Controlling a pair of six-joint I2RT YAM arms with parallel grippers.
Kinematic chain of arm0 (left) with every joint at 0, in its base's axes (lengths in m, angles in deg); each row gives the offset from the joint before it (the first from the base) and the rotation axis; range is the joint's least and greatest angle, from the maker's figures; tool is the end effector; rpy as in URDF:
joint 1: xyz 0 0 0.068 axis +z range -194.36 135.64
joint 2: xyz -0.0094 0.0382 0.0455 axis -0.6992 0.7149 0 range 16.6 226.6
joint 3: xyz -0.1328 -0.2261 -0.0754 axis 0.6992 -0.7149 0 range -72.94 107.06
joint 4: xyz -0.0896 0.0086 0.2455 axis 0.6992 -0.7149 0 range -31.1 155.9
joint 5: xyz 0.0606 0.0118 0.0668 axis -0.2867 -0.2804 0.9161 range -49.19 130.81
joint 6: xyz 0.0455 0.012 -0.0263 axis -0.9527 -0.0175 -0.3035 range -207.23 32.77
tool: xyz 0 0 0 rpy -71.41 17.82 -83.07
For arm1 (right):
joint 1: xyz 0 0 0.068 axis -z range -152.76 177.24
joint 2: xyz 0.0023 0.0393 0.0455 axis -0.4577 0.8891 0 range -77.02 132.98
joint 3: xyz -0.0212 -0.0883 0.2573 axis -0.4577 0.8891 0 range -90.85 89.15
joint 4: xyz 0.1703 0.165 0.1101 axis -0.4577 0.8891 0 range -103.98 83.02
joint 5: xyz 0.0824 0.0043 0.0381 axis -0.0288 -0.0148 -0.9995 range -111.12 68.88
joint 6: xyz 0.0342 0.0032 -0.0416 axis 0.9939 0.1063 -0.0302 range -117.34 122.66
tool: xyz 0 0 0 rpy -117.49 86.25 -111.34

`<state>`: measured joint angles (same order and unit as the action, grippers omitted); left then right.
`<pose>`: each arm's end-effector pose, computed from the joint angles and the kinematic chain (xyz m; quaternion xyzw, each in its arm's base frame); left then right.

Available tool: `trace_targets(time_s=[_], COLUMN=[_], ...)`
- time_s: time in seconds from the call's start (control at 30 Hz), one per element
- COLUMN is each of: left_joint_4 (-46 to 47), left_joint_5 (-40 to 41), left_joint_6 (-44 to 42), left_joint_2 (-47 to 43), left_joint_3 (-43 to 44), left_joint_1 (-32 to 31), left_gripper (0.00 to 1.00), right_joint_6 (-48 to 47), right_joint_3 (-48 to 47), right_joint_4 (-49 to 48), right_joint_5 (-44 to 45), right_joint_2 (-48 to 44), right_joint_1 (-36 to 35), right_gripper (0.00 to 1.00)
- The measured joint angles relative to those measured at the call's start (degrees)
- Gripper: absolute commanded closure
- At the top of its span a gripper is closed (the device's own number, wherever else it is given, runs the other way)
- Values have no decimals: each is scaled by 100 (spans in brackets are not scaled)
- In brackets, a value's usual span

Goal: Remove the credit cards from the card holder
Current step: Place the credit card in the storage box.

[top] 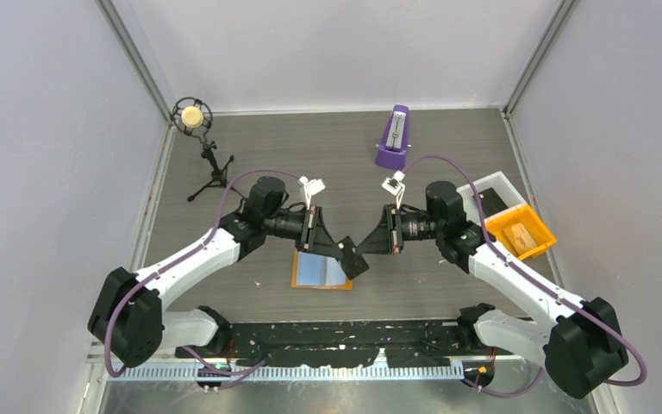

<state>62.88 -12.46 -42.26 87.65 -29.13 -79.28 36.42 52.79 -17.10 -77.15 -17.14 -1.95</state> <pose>0.1985 -0.1733 0.2564 0.1545 0.7917 -0.5839 0.0917 0.1813 0.1350 0.2664 -0.2389 0.7351 0.5920 0.2283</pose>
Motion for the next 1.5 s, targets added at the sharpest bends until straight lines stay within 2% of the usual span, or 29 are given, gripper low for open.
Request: trace_targets(time_s=[0.13,0.27,0.33,0.57,0.73,0.87,1.03,1.17,1.5], left_joint_4=[131,313,398,898,1403,2000,2494,2787,3244], left_joint_5=[-232,-221,-133,400,1088,1539,1836,1985,2116], left_joint_6=[52,225,291,721,1200,1661,2100,2275,2542], left_joint_2=[57,166,186,116,-177,-295,-293,-293,-291], left_joint_3=[0,0,-2,-138,-494,-780,-907,-914,-1008], left_joint_1=[0,4,0,-7,-7,-7,-26,-74,-153], left_gripper=[100,100,100,100,100,100,100,100,100], right_joint_6=[33,157,376,1792,2660,2994,3279,3469,3639], right_joint_3=[66,101,175,1115,1742,1849,1945,2026,2116], right_joint_4=[13,2,-70,-1029,-1423,-1589,-1840,-2004,-2240], right_joint_5=[98,376,588,1685,2531,2889,3069,3143,3281], right_joint_2=[90,83,4,-907,-1681,-1893,-1899,-1864,-1823], right_joint_1=[28,33,24,13,13,13,4,-17,-61], right_gripper=[84,63,47,40,30,31,50,61,63])
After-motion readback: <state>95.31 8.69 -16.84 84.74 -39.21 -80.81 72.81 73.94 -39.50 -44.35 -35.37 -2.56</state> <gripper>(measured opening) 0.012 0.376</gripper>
